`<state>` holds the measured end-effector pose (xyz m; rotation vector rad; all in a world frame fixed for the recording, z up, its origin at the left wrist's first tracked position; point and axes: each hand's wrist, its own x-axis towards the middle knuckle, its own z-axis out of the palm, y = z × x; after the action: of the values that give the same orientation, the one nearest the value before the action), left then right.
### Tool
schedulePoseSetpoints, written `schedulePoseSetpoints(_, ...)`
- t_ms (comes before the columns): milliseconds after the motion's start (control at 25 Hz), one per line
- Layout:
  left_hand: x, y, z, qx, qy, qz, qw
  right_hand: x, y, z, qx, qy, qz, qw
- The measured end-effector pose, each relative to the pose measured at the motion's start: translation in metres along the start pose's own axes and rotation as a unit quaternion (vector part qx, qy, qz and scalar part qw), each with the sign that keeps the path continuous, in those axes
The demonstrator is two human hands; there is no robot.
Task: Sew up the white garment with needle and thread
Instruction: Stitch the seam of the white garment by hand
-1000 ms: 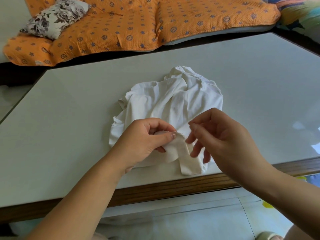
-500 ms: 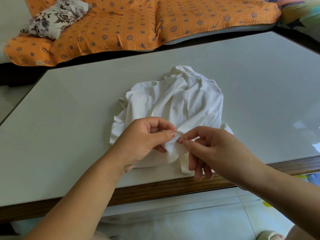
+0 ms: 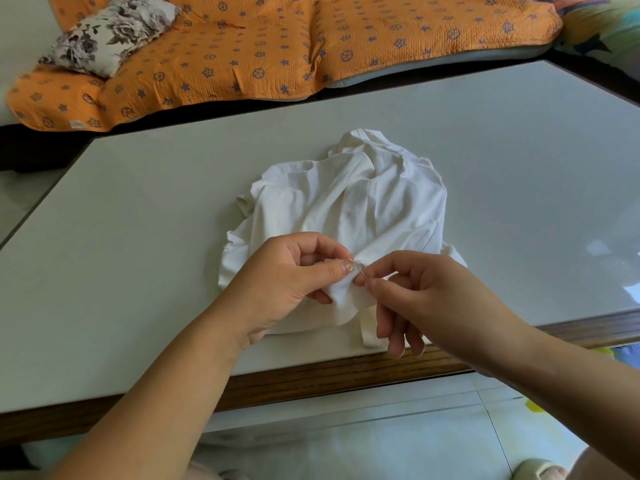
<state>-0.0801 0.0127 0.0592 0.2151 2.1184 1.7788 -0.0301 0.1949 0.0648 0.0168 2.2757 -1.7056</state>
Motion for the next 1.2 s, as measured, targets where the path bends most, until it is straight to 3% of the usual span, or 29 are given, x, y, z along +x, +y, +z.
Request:
schedulePoseSetpoints(400,-0.003,-0.007,0.008,0.131,0.044,0.078,0.987,0.006,0.007,0.003,0.005,0.031,0.000,1.000)
schedulePoseSetpoints(760,0.000,-0.012,0.016,0.080,0.050,0.050,0.994,0.008,0.011,0.005,0.021,0.058,-0.019,0.998)
schedulePoseSetpoints(960,0.000,-0.016,0.020,0.171,0.067,0.095,0.978,0.011,0.010,0.003,0.076,0.070,-0.021,0.994)
schedulePoseSetpoints(1200,0.000,-0.020,0.020,0.224,0.063,0.110,0.966,0.011,0.011,0.003,-0.019,0.049,-0.046,0.998)
